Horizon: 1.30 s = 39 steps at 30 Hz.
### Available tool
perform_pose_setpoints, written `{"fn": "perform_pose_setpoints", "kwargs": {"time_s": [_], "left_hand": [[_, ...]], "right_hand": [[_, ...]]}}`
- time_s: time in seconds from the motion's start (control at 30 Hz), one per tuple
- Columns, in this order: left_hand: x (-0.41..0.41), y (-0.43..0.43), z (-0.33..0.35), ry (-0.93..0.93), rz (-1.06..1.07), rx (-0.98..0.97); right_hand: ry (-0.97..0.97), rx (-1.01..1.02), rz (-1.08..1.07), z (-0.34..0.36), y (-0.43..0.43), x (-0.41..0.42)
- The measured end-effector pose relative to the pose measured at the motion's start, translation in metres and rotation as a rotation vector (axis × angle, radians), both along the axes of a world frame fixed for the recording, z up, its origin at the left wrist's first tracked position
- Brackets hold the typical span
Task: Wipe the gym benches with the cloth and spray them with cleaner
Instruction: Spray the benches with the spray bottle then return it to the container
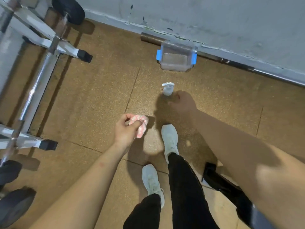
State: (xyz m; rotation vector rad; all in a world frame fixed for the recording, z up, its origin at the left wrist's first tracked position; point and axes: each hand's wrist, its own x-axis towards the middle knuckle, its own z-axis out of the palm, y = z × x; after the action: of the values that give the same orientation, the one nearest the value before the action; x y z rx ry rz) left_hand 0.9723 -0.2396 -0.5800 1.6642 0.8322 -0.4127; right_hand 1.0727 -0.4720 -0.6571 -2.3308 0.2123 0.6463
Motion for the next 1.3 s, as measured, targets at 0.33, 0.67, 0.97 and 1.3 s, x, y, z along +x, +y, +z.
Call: {"fn": "perform_pose_setpoints", "kwargs": {"time_s": [0.33, 0.67, 0.97, 1.3], "left_hand": [[0.082, -0.011, -0.106, 0.035, -0.033, -0.003], [0.087, -0.011, -0.128, 0.078, 0.01, -0.024], [0.139, -0.026, -0.063, -0.041, -0.417, 0.226], [0.164, -0.079, 0.061, -0.039, -1.081, 0.386]], "right_hand": [[0.068, -0.271, 0.162, -0.145, 0.001, 0.109], [0.051, -0.285, 0.227, -0.182, 0.002, 0.142], [0.003, 0.201, -0.042, -0.067, -0.056, 0.127], [-0.04, 0.616, -0.441, 0.128, -0.089, 0.099]]}}
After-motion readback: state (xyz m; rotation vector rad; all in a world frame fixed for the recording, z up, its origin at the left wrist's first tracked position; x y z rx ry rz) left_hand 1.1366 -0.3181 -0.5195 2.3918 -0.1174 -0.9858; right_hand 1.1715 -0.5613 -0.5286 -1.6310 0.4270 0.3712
